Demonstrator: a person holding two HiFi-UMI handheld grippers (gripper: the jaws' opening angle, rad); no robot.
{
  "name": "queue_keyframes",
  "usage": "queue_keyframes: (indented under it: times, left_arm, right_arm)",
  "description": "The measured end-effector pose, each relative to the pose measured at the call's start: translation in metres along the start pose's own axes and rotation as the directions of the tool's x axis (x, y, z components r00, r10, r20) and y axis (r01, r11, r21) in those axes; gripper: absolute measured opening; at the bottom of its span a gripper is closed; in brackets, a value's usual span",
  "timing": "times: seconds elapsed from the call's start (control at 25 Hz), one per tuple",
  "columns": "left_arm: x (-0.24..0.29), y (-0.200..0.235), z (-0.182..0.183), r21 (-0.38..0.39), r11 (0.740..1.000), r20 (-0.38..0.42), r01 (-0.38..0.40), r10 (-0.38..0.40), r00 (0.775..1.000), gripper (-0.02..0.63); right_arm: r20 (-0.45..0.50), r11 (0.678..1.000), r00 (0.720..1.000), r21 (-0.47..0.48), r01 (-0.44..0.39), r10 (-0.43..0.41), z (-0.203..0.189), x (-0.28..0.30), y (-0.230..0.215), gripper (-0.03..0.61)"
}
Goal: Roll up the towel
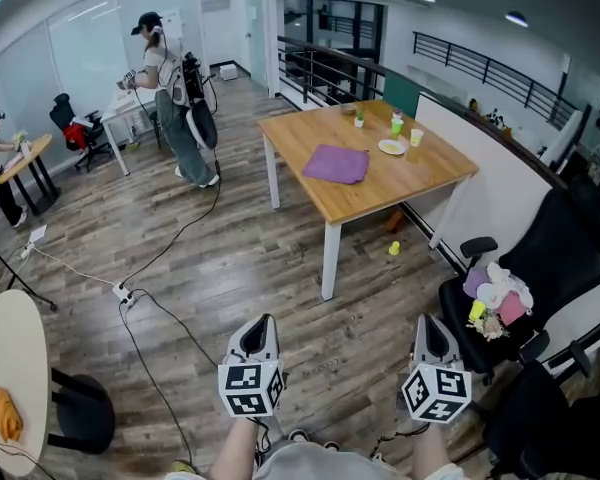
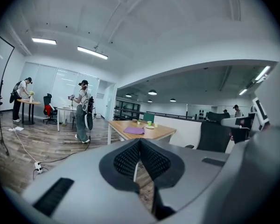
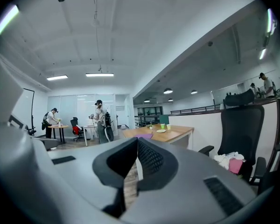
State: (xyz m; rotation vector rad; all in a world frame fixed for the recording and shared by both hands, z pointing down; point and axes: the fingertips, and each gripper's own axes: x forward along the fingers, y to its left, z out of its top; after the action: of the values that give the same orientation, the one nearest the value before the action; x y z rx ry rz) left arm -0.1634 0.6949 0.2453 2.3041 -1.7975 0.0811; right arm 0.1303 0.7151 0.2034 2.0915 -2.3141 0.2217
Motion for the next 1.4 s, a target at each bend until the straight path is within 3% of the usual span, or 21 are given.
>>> queue_keyframes:
  times: [0.12, 0.2, 0.36, 0.64, 0.92, 1.2, 1.4]
  left_arm:
    - [0.001, -0.004, 0.006, 0.014, 1.000, 0.014, 0.011, -0.011, 1.000, 0.003]
    - [0.002, -0.006, 0.009, 0.015, 1.000, 0.020, 0.020, -0.020, 1.000, 0.075]
    - [0.004, -0.002, 0.010, 0.015, 1.000, 0.024, 0.010, -0.011, 1.000, 0.083]
    - [0.002, -0.003, 0.012, 0.014, 0.999, 0.029, 0.037, -0.038, 0.999, 0.168]
    - [0.007, -0.007, 0.019, 0.016, 0.998, 0.038, 0.056, -0.056, 0.998, 0.313]
    - [0.008, 0.000, 0.034, 0.005, 1.000, 0.119, 0.003, -0.004, 0.993, 0.484]
    - [0.011, 0.004, 0.035, 0.012, 1.000, 0.131, -0.015, 0.013, 0.991, 0.533]
  right_arm:
    - [-0.004, 1.000, 1.000, 0.007, -0.026, 0.026, -0.001, 0.002, 0.004, 0.060]
    - [-0.001, 1.000, 1.000, 0.005, -0.027, 0.027, 0.000, 0.003, 0.005, 0.063]
    - [0.010, 0.999, 0.999, -0.007, -0.036, 0.036, 0.004, 0.005, 0.006, 0.088]
    - [0.055, 0.999, 0.998, -0.016, -0.040, 0.041, 0.016, 0.003, 0.005, 0.166]
    - [0.098, 0.999, 0.995, -0.047, -0.018, 0.023, 0.024, 0.003, -0.002, 0.301]
    - [0.131, 0.999, 0.991, -0.051, 0.018, -0.011, 0.026, 0.003, -0.009, 0.450]
    - [0.147, 0.998, 0.989, -0.041, 0.041, -0.034, 0.024, 0.005, -0.013, 0.542]
